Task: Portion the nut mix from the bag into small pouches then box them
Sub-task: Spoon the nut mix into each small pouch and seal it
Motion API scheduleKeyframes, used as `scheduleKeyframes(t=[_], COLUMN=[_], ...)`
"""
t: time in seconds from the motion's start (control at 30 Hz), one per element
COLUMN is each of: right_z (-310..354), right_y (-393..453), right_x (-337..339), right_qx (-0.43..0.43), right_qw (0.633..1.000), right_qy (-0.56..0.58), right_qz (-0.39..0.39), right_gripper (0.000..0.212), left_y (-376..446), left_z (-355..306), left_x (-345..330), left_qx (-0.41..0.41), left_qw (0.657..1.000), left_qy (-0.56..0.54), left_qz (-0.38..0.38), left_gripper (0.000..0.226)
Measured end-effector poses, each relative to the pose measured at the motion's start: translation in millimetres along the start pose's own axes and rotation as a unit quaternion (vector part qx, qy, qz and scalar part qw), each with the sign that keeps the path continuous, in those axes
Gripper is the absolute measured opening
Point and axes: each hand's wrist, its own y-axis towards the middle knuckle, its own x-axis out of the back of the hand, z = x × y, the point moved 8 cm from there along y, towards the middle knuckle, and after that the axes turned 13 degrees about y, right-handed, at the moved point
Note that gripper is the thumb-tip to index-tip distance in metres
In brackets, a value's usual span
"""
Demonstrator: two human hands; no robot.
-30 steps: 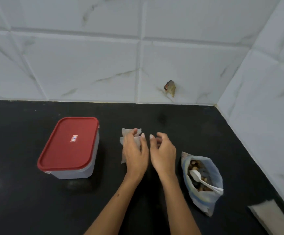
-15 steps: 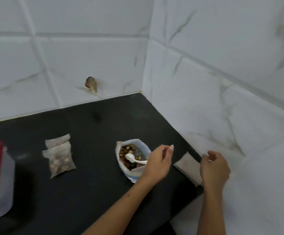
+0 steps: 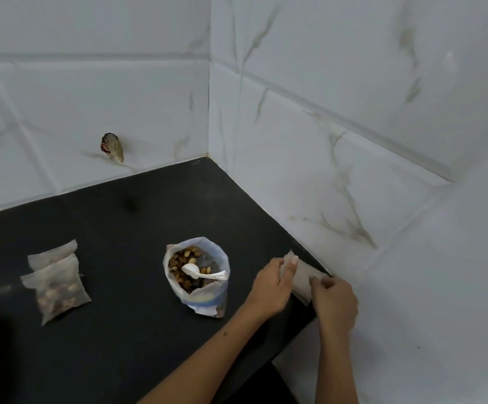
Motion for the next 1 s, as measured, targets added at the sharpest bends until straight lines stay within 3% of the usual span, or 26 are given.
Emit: scheduleKeyframes(t=[0.23,0.4,0.53,0.67,0.87,0.93,1.0], right_z=[29.8,75.0,98.4,117.9,139.0,139.2,137.9], right_y=[-11.4,-28.1,-60.4,-111.1,-193.9,-212.8,-221.2], right_x=[10.1,6.9,-43.3,-103.8,-164.9,-175.3,-181.8], right_qx=[0.027,0.087,-0.008,-0.093,-0.105,-0.074,-0.017], right_qw=[0.996,0.966,0.903,0.829,0.760,0.760,0.783], right_qy=[0.082,0.241,0.400,0.452,0.351,0.305,0.246], right_qz=[-0.021,0.014,0.159,0.317,0.536,0.570,0.571], right_gripper=[0.018,0.013,0.015,0.015,0.018,0.016,0.015], left_y=[-4.2,-20.1,-47.2,-83.6,-134.5,-148.7,-159.7], left_z=[-5.6,-5.7,8.5,37.1,64.0,70.0,73.0], left_x=[22.7,73.0,128.5,179.3,221.3,233.2,242.3], left_qx=[0.007,-0.006,-0.039,-0.067,-0.070,-0.066,-0.062], left_qw=[0.995,0.968,0.928,0.899,0.889,0.880,0.873], left_qy=[-0.080,-0.195,-0.256,-0.241,-0.159,-0.135,-0.100], left_qz=[-0.056,-0.160,-0.266,-0.359,-0.425,-0.451,-0.473], left_gripper=[0.045,0.035,0.070,0.089,0.095,0.091,0.084])
